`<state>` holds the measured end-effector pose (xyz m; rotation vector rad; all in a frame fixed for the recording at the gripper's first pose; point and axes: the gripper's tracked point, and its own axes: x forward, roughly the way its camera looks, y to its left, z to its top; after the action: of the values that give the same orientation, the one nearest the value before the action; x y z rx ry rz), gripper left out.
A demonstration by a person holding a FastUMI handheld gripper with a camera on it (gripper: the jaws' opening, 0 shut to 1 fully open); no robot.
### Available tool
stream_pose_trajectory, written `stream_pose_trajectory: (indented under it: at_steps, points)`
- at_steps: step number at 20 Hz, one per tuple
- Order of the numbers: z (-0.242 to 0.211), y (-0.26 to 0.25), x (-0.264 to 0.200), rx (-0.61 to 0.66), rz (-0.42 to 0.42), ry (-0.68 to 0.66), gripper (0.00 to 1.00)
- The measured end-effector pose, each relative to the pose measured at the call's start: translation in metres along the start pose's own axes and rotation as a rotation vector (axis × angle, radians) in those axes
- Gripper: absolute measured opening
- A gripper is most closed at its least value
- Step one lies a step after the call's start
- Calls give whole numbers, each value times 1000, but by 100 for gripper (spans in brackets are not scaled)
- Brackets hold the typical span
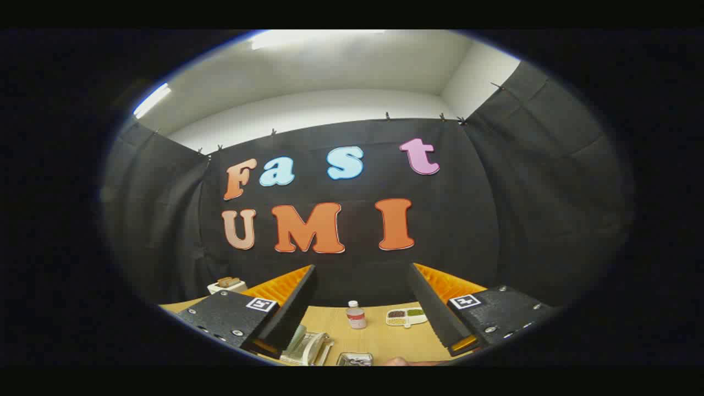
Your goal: Take the plate from the dish rack, then take the spoon from the basket and place it into the plate.
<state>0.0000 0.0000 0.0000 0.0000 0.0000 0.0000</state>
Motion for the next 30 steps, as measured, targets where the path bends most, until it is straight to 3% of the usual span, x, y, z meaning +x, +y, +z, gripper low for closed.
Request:
stream_pose_trajectory:
  at_steps: [15,30]
  points:
    - [1,39,9,-27,-38,30,98]
    - [-13,77,23,-13,21,110,98]
